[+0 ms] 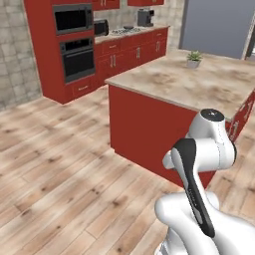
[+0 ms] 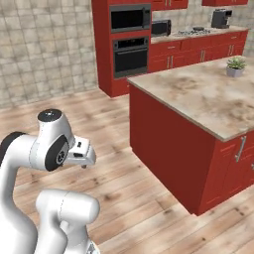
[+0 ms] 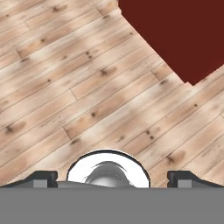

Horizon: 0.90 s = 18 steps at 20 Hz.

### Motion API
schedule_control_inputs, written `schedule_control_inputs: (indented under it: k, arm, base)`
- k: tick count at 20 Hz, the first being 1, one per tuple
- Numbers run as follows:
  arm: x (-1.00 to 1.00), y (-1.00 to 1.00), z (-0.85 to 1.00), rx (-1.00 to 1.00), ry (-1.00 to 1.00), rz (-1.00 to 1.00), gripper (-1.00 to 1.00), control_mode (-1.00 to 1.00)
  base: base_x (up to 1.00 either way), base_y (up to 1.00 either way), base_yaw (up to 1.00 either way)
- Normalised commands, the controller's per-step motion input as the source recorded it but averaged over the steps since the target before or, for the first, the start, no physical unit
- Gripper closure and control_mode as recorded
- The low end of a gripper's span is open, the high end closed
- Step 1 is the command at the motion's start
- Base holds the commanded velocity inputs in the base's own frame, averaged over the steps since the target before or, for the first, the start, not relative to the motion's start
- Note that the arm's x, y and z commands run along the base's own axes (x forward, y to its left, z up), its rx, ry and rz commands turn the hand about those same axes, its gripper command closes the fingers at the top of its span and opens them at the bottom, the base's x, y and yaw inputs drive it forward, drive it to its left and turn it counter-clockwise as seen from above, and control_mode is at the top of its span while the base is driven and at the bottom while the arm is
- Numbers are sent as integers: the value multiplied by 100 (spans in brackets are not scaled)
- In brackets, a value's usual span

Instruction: Place the cold items (kiwi and avocado) from the fridge in one tupperware on the dining counter. Place the warm items (kebab skewer and hot dog) in the stove area in another tupperware.

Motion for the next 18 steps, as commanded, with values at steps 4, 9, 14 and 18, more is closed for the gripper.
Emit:
schedule_control_inputs:
  k: [4,9,14,18]
  arm:
    - [0,0,0,0,0,0,-100,100]
    - [0,0,0,0,0,0,-100,100]
    - [0,0,0,0,0,0,-100,100]
    - [0,0,0,0,0,0,-100,100]
  base:
    - [93,100,-25]
    - [84,100,-25]
    - [84,100,-26]
    - [84,100,-25]
